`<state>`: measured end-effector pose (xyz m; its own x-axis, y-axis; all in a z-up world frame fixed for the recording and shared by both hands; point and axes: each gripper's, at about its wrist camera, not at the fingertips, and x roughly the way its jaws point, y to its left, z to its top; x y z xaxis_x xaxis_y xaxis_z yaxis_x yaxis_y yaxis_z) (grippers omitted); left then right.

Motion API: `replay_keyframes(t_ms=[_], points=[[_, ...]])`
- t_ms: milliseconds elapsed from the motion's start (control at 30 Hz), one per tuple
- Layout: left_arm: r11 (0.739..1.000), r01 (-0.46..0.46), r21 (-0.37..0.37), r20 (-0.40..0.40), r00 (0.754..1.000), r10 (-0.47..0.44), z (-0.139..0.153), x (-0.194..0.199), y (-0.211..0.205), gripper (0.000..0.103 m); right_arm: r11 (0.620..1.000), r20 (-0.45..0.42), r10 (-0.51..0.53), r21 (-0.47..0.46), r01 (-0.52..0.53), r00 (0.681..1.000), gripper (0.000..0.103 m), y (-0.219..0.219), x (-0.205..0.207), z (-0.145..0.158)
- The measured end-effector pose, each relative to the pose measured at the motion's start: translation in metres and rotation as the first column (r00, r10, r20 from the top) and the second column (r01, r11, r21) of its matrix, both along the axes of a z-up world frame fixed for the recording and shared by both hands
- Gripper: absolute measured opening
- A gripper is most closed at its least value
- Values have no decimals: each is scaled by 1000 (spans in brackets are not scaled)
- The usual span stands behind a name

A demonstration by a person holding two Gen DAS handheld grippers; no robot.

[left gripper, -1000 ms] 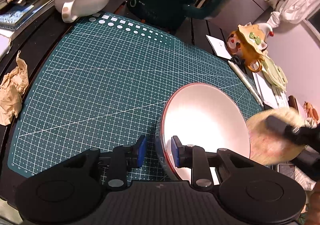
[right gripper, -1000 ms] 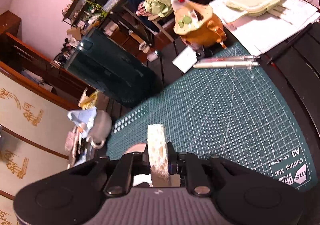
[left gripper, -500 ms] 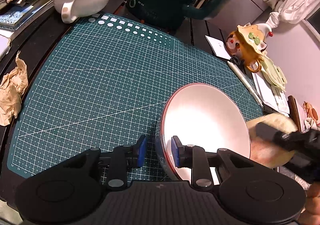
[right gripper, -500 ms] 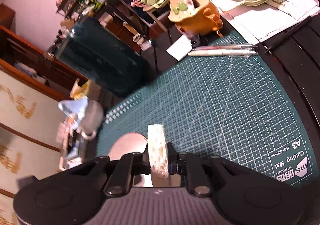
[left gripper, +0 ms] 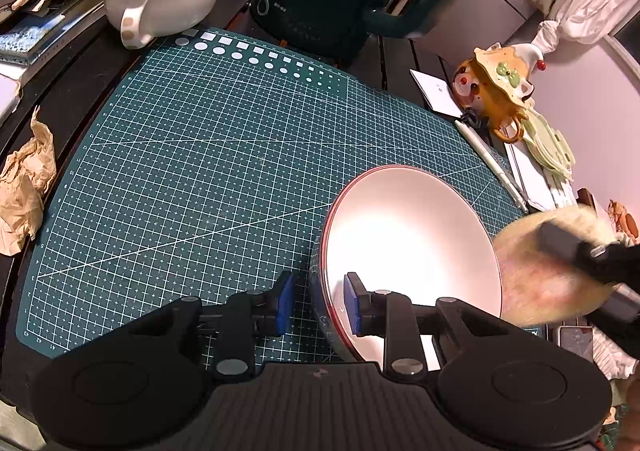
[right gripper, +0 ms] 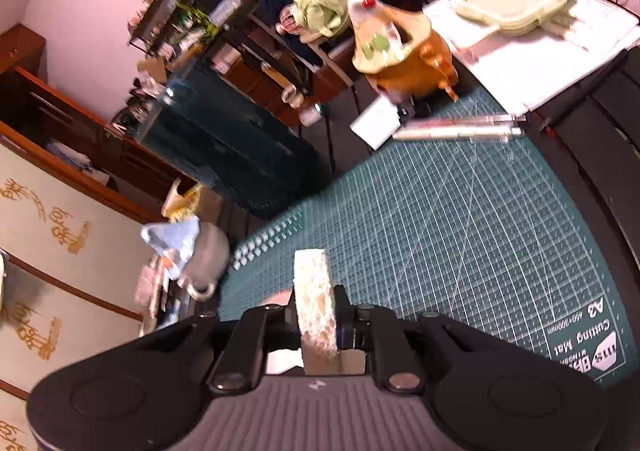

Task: Clean bowl
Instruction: 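Hold the bowl with the left tool while the right tool scrubs the outer wall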

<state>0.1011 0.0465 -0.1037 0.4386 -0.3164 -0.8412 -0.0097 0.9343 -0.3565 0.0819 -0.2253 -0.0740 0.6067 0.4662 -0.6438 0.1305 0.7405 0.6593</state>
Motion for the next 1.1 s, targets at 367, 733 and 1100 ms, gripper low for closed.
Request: replay_keyframes(t_ms=[367, 733, 1100], points=[[1000, -2, 2, 0, 1000, 2, 1, -1, -3, 26, 1000, 5, -5, 14, 4, 1000, 13, -3, 0, 3], [1000, -3, -1, -1, 1000, 3, -1, -1, -2, 26, 1000, -24, -6, 10, 6, 1000, 13, -3, 2, -1], [1000, -4, -2, 1, 1000, 4, -1, -2, 1, 26, 1000, -5, -5, 15, 5, 1000, 13, -4, 1, 5]])
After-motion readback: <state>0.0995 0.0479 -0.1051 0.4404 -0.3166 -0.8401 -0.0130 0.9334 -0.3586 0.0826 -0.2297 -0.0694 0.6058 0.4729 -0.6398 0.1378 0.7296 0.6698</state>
